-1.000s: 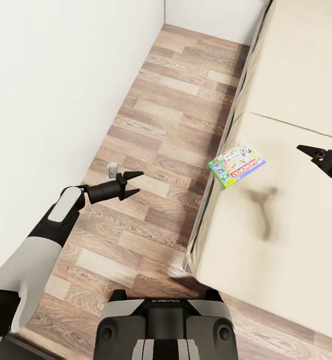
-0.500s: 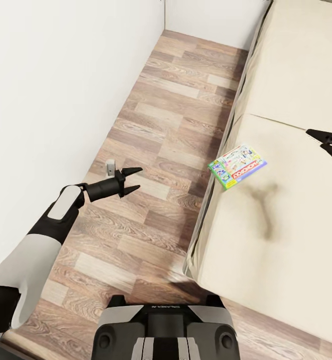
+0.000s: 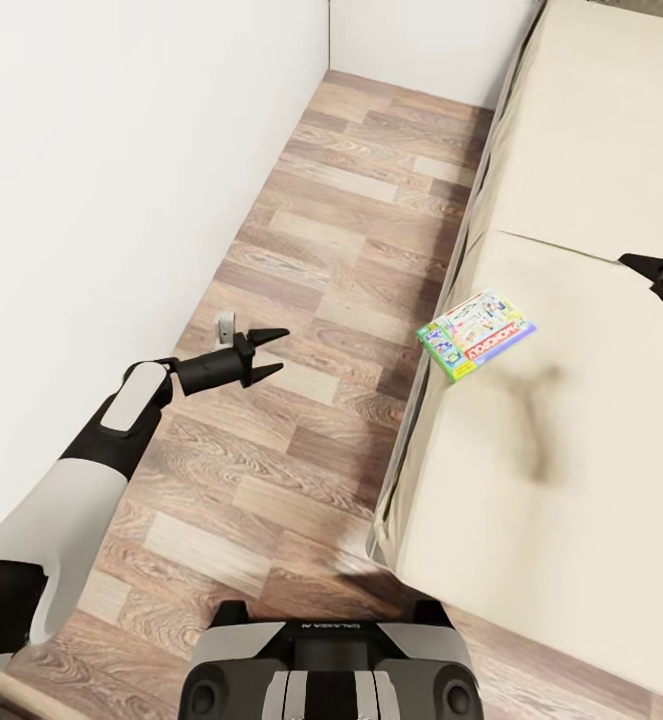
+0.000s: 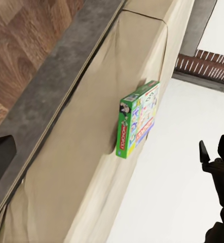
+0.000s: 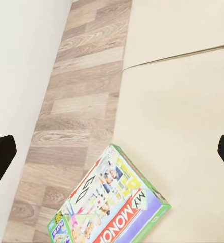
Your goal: Put all the toys in the child's room - the three board games (two on the bed and one on the table), the two jigsaw puzzles on the table, and the tennis ball on the table - inside the toy box on the table in the child's room.
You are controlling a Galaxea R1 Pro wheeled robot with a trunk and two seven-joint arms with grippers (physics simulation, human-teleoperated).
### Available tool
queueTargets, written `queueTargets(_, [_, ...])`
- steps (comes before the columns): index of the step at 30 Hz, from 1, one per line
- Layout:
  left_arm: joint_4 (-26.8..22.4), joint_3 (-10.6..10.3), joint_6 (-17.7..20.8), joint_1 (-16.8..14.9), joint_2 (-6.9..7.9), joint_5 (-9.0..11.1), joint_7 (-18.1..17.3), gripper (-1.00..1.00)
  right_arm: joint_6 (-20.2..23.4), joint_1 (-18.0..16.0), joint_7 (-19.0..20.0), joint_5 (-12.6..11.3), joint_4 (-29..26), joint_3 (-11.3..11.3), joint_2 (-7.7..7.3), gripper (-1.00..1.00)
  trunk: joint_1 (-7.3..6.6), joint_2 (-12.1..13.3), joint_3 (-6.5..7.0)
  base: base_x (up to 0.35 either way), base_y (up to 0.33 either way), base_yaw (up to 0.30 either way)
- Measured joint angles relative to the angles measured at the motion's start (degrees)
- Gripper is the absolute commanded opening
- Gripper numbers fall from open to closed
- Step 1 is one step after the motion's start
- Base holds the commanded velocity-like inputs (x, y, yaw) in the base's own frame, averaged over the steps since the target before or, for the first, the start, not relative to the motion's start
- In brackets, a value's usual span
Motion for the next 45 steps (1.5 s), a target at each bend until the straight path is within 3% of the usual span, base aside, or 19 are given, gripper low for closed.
queueTargets(11, [3.3,0.0,-0.1,-3.0,-2.34,-0.8,-0.2,1.0,0.0,-0.9,-1.3,0.0,-0.1,-0.1,-0.18,1.0,2.42,-4.4,-0.95,0.0,0.0,0.0])
queueTargets(16, [4.9,0.0,-0.1,-3.7,-3.5,-2.6,-0.3,1.0,0.0,-1.1,-1.5,0.0,-0.1,-0.1,-0.18,1.0,3.52,-6.4,-1.39,0.0,0.0,0.0])
queueTargets(27, [5.5,0.0,-0.7,-3.5,-4.43,-4.3,-2.1,1.0,0.0,-1.1,-1.6,0.0,-0.1,-0.2,-0.18,1.0,5.93,-10.8,-2.34,0.0,0.0,0.0])
queueTargets(35, [4.9,-0.1,-3.0,-1.0,-4.82,-5.2,-3.0,1.0,0.0,-0.9,-1.6,0.0,-0.1,-0.3,-0.18,1.0,5.94,-10.8,-1.76,0.0,0.0,0.0])
queueTargets(45, [4.8,0.0,-9.3,0.5,-5.15,-7.0,-5.1,1.0,0.0,-0.7,-1.6,0.1,-0.1,-0.3,-0.18,1.0,5.94,-10.8,-1.53,0.0,0.0,-0.027])
